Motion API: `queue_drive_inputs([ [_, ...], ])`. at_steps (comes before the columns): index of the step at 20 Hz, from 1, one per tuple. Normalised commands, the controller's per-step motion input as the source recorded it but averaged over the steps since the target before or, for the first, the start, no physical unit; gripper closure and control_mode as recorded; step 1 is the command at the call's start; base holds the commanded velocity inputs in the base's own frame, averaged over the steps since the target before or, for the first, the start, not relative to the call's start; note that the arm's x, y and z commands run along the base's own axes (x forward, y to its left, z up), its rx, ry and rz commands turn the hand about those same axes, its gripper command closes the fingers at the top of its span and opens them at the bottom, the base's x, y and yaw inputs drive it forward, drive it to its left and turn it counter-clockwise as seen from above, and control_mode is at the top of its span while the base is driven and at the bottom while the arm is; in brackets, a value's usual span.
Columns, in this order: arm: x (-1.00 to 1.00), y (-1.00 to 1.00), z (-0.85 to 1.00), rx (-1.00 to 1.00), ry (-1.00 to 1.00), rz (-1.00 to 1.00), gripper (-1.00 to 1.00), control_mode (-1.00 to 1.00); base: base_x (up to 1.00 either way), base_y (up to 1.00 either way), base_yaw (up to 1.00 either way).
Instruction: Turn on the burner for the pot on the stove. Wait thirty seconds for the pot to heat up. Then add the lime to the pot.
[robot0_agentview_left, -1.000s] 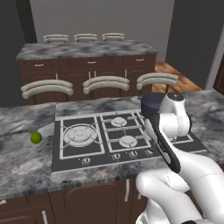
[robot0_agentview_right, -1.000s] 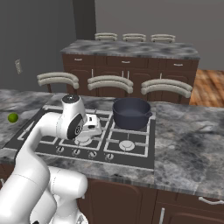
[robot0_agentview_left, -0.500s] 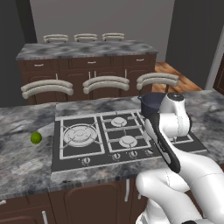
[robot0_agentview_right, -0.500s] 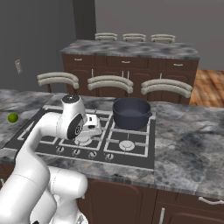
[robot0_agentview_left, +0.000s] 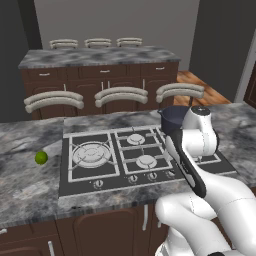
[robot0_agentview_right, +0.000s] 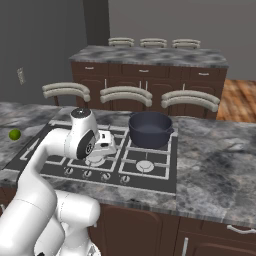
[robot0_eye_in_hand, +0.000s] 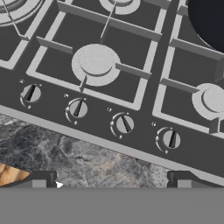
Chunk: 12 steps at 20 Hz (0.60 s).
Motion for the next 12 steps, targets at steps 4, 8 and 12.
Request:
queue_drive_inputs([
  [4,0.00,0.00,0.00,0.00,0.00,0.00,-1.00,-1.00,0.00,0.00,0.00],
  [8,0.00,0.00,0.00,0.00,0.00,0.00,-1.00,-1.00,0.00,0.00,0.00],
  [12,0.00,0.00,0.00,0.00,0.00,0.00,-1.00,-1.00,0.00,0.00,0.00],
])
